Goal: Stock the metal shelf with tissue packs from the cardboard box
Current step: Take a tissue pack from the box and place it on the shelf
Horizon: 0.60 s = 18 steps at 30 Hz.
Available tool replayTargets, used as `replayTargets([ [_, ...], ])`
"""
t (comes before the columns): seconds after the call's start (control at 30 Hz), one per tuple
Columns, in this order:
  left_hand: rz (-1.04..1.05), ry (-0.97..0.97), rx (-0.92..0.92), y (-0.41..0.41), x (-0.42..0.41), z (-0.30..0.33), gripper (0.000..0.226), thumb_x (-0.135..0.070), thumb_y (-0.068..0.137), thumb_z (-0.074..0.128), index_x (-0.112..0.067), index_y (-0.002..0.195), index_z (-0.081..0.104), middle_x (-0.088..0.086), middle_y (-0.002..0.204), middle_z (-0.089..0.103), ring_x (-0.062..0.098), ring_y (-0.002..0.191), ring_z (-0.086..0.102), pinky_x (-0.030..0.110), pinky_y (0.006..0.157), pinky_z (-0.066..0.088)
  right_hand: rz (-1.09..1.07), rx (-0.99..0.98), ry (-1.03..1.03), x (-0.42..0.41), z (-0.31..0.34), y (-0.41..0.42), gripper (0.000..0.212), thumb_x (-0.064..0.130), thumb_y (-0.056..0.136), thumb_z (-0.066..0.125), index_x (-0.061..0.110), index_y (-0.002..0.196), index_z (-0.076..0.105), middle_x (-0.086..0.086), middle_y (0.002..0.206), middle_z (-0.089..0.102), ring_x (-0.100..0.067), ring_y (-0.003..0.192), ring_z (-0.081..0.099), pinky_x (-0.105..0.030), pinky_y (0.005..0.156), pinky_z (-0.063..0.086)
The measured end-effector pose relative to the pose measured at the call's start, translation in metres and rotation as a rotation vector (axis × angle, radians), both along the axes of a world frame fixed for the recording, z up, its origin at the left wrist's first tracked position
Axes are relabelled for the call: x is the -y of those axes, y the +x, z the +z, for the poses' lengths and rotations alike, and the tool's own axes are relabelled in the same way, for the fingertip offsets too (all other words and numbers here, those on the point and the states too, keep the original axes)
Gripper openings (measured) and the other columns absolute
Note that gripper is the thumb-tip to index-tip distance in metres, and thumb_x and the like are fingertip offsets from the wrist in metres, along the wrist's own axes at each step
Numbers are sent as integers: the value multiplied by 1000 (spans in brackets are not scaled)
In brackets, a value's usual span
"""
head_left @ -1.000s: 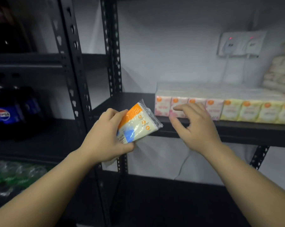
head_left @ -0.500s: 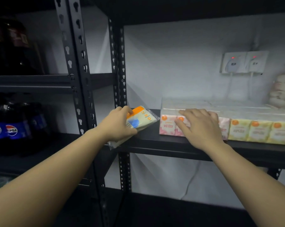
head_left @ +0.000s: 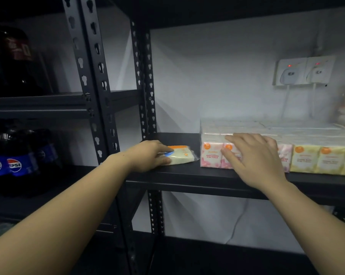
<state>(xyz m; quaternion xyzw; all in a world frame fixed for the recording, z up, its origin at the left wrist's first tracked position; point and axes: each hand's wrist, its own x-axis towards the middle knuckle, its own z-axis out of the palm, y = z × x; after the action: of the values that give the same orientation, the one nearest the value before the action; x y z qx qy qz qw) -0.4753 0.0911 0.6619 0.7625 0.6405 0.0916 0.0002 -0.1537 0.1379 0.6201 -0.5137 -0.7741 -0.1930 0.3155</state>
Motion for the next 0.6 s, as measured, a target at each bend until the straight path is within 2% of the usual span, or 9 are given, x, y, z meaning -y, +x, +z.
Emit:
replayTargets([
  [0.07,1,-4,54,-2,-5,-2,58,-48,102,55,-40,157,37,-4,157,45,19,140,44,38,115,36,2,-8,4,0,0,0,58,67,100,28,36,139,59,9,142,60,-19,130,51,-41,108,26],
  [0.13,40,17,91,1,-8,-6,67,-54,103,51,-36,162,26,-1,166,34,22,150,34,40,122,29,2,-14,4,0,0,1,57,67,100,29,36,139,59,9,142,60,-18,130,51,-41,108,26],
  [0.23,107,-11,22,9,-14,-16,74,-69,102,28,-34,165,12,4,173,13,24,160,12,50,128,11,-1,-10,5,-1,-1,1,56,66,101,30,36,139,58,9,143,60,-18,130,51,-41,108,26],
  [0.3,125,-42,-39,11,-21,-19,75,-73,100,18,-36,165,8,5,174,7,25,161,4,55,128,4,0,-13,6,-1,-1,1,55,65,101,31,36,138,59,9,142,60,-18,129,51,-41,108,27],
  [0.6,126,-85,-49,2,-64,-16,72,-74,100,23,-42,164,10,2,174,9,25,160,8,50,128,7,4,-35,-17,1,0,0,59,68,99,29,36,139,59,9,143,59,-18,131,51,-42,110,27],
])
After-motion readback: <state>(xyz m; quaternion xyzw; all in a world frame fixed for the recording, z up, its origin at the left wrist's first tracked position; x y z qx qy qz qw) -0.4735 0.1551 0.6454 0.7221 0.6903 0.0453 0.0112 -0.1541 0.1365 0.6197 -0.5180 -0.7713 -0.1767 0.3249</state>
